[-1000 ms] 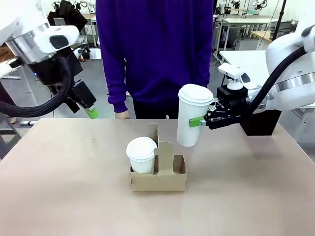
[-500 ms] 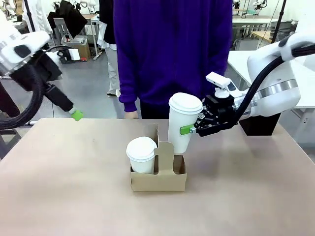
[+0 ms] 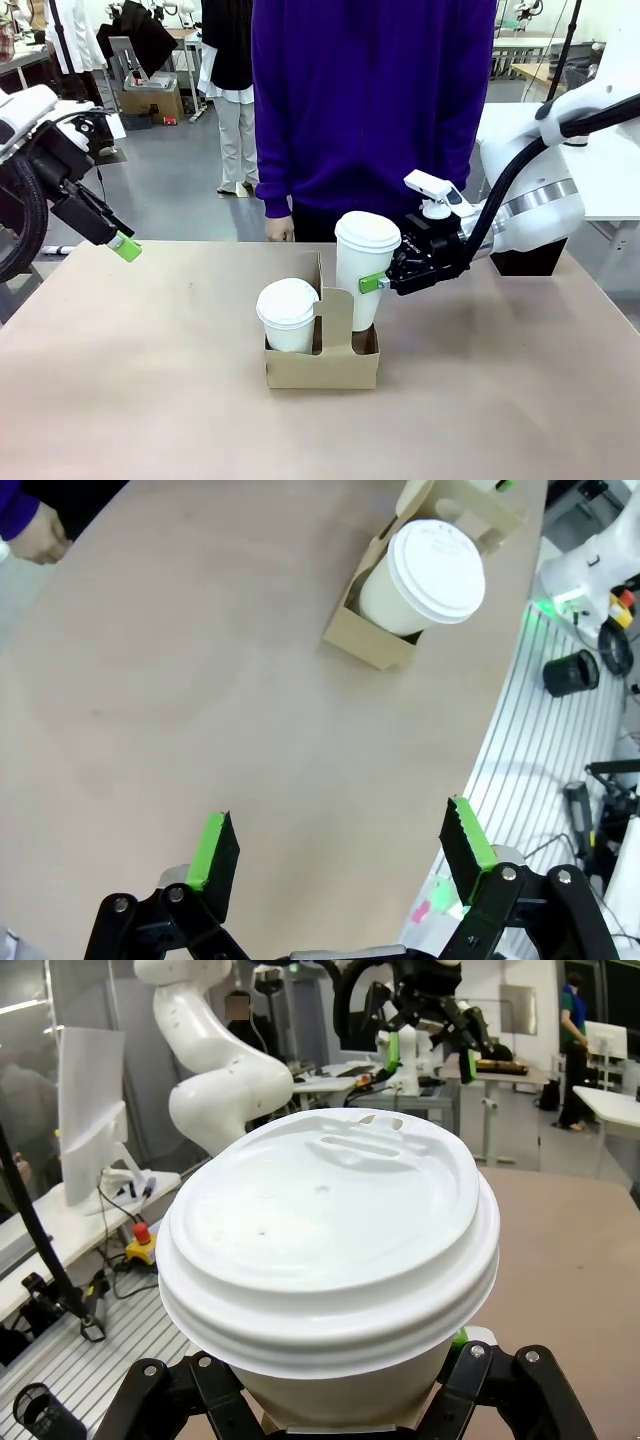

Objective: Pour a drink into a cup and package it in a carrier.
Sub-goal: Insert the held 600 ml Paper Cup into the Cup Carrier.

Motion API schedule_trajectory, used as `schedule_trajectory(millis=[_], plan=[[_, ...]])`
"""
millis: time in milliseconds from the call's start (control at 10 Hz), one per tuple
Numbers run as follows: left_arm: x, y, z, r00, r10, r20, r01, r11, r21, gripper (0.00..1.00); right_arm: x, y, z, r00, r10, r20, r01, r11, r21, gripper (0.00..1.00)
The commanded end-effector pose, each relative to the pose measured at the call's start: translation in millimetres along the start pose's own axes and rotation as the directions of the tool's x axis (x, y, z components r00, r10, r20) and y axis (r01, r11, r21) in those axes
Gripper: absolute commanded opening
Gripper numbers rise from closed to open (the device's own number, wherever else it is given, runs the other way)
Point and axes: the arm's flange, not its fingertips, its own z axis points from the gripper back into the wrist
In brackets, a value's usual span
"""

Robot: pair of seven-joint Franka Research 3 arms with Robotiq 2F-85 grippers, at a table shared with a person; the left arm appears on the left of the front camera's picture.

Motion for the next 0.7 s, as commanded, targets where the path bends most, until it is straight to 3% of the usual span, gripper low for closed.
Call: schedule_trajectory(millis=[0, 100, 600], plan=[[-5, 9, 1, 1.0, 0.006, 0.019, -0.005, 0.999, -0.045, 1.0, -4, -5, -3, 1.0, 0.009, 0.012, -0.01, 0.999, 0.053, 0.81], [0, 0, 0, 1.0, 0.0, 0.0, 0.0, 1.0, 0.0, 1.0, -8, -6, -4, 1.0, 0.001, 0.012, -0.002, 0.998, 0.064, 0.81], [0, 0, 0, 1.0, 0.0, 0.0, 0.0, 1.0, 0.0, 1.0, -32, -18, -7, 0.999, -0.022, -0.028, 0.025, 0.995, 0.1, 0.81]])
